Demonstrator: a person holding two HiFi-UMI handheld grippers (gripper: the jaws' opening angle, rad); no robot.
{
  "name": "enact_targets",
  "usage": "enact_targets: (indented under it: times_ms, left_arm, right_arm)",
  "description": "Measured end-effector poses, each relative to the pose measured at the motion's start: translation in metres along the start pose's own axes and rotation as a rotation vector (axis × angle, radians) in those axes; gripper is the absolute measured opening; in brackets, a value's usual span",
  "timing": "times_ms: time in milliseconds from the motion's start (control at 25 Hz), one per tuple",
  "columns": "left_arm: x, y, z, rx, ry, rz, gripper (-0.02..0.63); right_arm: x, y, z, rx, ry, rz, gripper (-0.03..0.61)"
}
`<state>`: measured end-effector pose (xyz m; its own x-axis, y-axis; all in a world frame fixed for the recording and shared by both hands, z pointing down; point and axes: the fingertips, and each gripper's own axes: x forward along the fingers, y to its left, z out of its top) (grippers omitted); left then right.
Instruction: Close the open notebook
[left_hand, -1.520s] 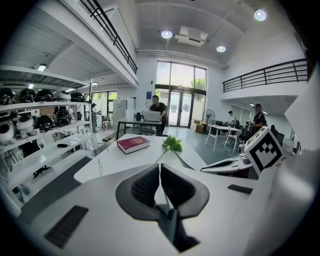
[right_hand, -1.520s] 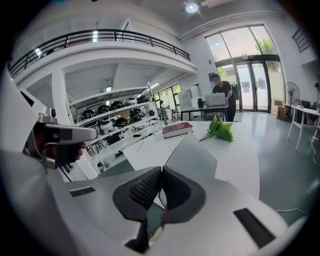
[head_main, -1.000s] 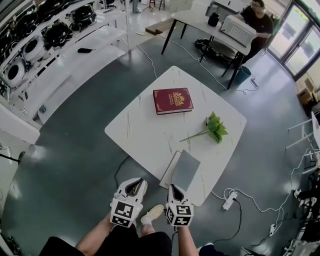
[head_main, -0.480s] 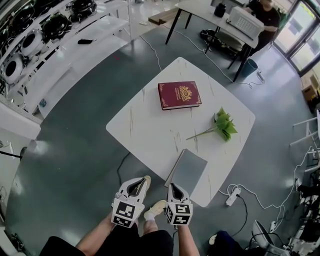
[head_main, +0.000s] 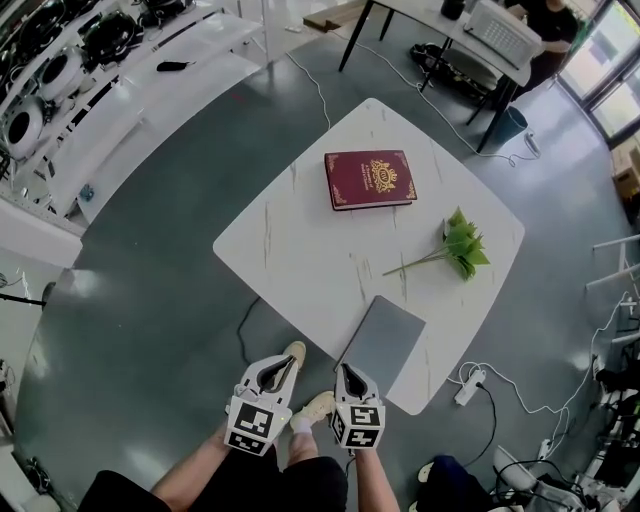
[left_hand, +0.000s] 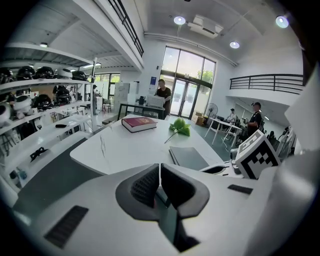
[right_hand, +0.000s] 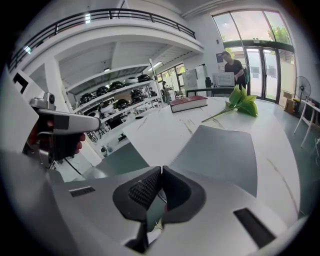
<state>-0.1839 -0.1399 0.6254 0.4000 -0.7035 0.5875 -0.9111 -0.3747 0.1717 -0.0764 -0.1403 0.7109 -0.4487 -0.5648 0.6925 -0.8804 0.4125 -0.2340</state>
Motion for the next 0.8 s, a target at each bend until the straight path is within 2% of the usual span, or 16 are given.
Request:
enact_targets:
  times_ms: [360,800]
  left_arm:
    - [0.006,0.007,-0.004,-0.014,0.011,0.006,0.031]
    - [0.001,0.000,0.004,0.001,0.001,0.011,0.031]
  right_arm:
    - [0.010,0.001,-0.004,-0.007,0.022,0.011,0.029]
    - [-0.002,0.003,0.005,-0.002,-0.004,0.041,0.071]
